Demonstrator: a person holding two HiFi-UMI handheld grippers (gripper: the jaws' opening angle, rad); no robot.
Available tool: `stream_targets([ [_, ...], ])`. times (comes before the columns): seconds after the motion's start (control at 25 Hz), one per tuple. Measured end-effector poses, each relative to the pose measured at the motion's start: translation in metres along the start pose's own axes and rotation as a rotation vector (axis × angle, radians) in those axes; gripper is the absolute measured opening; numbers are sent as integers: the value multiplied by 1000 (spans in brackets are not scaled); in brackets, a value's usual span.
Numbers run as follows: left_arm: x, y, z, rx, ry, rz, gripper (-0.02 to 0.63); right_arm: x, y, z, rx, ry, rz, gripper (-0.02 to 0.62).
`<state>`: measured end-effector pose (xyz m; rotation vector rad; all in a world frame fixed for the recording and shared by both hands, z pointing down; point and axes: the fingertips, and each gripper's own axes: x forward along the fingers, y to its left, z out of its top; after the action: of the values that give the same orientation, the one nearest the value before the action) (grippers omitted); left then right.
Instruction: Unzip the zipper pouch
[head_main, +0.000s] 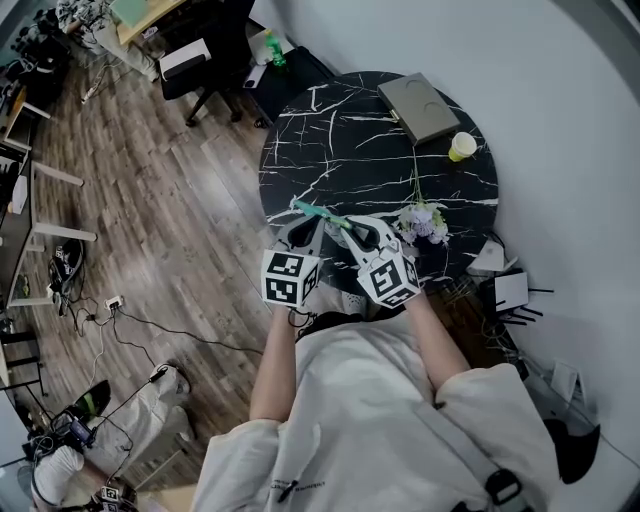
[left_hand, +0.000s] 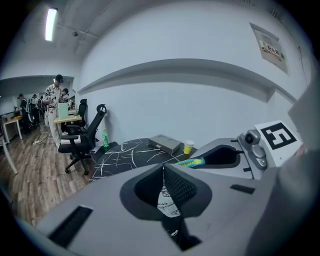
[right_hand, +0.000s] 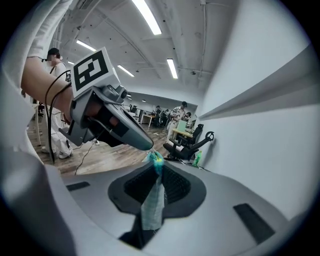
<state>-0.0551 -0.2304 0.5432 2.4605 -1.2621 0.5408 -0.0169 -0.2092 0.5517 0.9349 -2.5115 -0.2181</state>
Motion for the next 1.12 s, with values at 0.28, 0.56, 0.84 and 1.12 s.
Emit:
stream_targets([
  [0.28, 0, 15, -4, 4, 16, 42, 25, -2, -9, 5, 39, -26, -25, 51],
  [0.56, -2, 30, -7, 11, 24, 90, 25, -5, -20, 7, 92, -57, -45, 51],
  [0.84, -7, 47, -11, 7, 31, 137, 25, -12, -36, 9, 138, -91, -87, 51],
  [1.12, -11, 58, -14, -5, 32, 173, 25, -22, -50, 2, 185, -109, -122, 51],
])
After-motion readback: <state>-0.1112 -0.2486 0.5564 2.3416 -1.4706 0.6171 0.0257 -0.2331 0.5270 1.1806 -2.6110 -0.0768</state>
